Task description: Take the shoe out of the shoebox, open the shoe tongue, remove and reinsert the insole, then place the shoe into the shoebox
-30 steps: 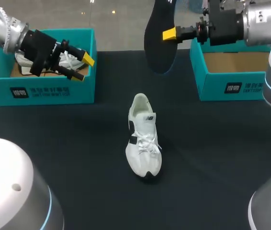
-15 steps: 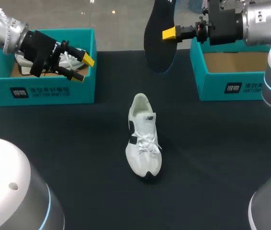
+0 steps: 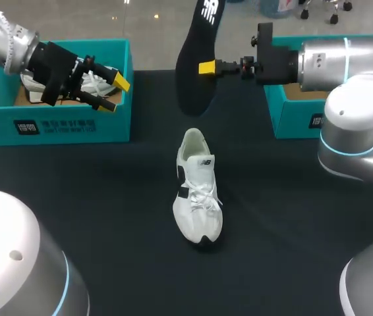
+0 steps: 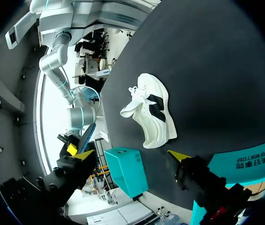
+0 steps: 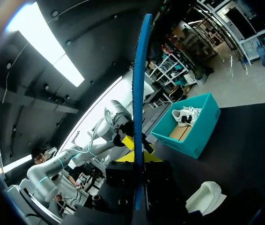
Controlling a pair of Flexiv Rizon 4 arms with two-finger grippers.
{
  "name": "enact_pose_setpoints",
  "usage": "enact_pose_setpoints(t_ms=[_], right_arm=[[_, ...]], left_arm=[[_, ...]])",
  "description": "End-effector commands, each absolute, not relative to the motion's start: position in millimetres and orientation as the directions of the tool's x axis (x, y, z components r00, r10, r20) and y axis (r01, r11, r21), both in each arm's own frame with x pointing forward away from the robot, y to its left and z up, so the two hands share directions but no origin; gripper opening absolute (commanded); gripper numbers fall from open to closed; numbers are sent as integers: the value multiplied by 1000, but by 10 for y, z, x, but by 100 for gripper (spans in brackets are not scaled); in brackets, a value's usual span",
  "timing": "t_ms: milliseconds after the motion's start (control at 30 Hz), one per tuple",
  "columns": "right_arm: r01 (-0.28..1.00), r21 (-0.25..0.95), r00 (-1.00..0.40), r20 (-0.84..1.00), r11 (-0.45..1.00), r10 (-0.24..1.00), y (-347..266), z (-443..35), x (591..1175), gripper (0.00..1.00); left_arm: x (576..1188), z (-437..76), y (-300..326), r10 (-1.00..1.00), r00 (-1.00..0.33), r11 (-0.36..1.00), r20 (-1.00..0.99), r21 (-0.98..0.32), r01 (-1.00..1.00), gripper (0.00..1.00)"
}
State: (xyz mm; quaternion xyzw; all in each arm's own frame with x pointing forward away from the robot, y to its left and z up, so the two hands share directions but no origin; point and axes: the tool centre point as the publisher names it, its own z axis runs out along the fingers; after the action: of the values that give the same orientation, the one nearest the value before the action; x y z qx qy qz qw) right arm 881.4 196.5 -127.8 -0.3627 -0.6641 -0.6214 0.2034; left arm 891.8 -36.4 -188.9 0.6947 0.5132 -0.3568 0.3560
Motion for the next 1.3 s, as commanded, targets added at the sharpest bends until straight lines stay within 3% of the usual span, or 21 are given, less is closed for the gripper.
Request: enact_pose_setpoints(t_ms=[33,633,1033,1300], right_arm=[[744,668,-644,728,-28,236,1993,-1386,8875,0],[751,660,-638,735,-30,230,1982,-1432,8867,0],[764,640,-621,696,82,361,1991,-2177,9084,0],[764,640,-621,696,82,361,1991,-2177,9084,0]], left_arm=[[8909,-1885,-361,461,219,-219,-860,129,967,100],[8909,-1885,-361,461,219,-219,-860,129,967,100],[8909,-1885,-361,461,219,-219,-860,129,967,100],[8909,-1885,-361,461,219,-219,-860,129,967,100]])
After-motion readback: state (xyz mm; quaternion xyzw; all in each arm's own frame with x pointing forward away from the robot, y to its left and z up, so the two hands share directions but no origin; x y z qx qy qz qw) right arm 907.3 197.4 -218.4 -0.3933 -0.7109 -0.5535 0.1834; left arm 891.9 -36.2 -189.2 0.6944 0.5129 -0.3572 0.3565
